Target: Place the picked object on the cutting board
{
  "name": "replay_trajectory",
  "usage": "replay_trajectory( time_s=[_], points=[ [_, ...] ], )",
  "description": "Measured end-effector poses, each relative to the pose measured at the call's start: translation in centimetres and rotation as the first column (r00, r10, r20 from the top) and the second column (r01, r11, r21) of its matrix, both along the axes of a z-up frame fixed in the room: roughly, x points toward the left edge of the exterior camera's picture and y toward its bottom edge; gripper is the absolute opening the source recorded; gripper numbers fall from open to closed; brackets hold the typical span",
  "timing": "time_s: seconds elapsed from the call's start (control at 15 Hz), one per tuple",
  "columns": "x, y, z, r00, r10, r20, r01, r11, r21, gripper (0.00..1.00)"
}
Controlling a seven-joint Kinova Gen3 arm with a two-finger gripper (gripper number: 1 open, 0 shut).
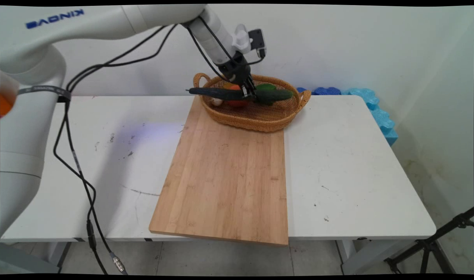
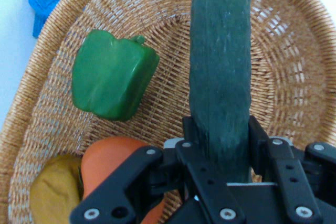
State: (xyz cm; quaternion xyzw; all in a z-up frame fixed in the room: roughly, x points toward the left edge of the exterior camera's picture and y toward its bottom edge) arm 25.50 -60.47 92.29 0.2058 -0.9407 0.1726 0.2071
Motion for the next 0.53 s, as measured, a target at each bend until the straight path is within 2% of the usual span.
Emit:
replay_trajectory(
  time_s=[0.53],
  points=[
    [1.5, 6.0, 4.1, 0.998, 0.024, -0.055, -0.023, 1.000, 0.013, 0.00]
  ],
)
